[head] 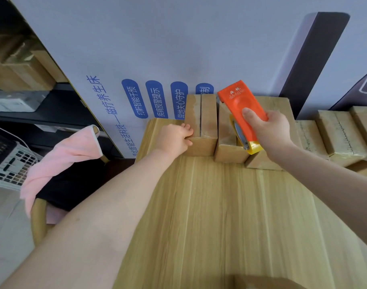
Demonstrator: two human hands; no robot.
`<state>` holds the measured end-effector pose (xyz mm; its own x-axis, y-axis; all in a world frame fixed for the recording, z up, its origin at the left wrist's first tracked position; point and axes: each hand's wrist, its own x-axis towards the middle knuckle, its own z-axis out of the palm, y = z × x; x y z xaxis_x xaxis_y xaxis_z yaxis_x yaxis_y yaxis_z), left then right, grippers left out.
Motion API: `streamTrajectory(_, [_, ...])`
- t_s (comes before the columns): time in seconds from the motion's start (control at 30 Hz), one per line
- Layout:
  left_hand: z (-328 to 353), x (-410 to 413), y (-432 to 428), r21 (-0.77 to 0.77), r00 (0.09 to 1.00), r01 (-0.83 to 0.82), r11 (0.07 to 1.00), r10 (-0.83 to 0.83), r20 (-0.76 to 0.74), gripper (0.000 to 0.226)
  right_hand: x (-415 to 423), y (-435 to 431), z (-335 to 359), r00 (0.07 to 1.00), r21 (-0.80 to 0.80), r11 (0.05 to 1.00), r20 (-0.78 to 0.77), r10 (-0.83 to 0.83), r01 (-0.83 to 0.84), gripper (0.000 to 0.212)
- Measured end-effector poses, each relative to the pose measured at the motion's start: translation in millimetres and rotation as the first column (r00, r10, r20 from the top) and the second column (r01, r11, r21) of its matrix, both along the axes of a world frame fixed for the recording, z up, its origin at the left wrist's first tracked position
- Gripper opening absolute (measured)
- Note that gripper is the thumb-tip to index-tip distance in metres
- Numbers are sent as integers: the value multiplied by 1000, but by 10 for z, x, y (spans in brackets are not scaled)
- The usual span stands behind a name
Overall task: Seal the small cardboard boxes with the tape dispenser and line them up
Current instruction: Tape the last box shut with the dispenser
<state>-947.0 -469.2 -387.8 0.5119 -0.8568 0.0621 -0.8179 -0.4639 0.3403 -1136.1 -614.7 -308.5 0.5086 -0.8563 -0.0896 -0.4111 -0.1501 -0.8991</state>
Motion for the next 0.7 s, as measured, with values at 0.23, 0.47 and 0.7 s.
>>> streamTrajectory(0.23, [55,-106,53,-98,988,-78,992,64,-139,38,11,149,-10,1000,-10,1000,10,18,-18,39])
streamTrajectory(0.47, [566,-146,78,-97,897,-264,960,207,-390,53,-153,178,173,998,12,999,29,47,-47,43])
streamTrajectory(0.7, [420,-1481,638,-33,918,-123,992,101,-382,35,-904,582,460,980,67,994,176,-96,86,33])
